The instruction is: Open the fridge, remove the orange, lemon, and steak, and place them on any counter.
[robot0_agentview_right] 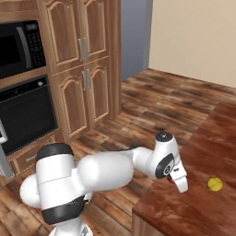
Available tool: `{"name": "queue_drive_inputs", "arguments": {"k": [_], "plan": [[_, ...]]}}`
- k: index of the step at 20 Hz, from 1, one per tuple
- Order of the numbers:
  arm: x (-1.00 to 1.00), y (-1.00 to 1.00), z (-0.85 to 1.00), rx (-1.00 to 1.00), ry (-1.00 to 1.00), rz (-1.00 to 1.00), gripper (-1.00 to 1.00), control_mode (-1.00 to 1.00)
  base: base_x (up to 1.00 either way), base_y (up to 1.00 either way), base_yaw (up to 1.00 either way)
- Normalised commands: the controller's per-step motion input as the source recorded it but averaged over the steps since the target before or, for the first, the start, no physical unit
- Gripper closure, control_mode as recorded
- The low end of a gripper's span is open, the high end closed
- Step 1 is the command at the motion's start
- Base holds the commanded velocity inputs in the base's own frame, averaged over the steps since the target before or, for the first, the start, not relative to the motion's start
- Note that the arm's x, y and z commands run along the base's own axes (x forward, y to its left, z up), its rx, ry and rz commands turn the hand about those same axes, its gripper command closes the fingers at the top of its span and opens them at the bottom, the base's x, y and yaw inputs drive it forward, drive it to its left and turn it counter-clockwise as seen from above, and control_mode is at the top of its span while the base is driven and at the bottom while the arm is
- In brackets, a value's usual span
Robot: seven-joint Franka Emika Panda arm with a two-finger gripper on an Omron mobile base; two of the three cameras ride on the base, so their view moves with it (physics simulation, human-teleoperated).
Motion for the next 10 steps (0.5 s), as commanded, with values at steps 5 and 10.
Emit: {"name": "queue_drive_inputs", "arguments": {"k": [5, 10], "plan": [[0.17, -0.55, -0.32, 0.00, 0.01, -0.04, 1.00, -1.00, 0.00, 0.00, 0.00], [0.23, -0.19, -0.28, 0.00, 0.00, 0.00, -1.00, -1.00, 0.00, 0.00, 0.00]]}}
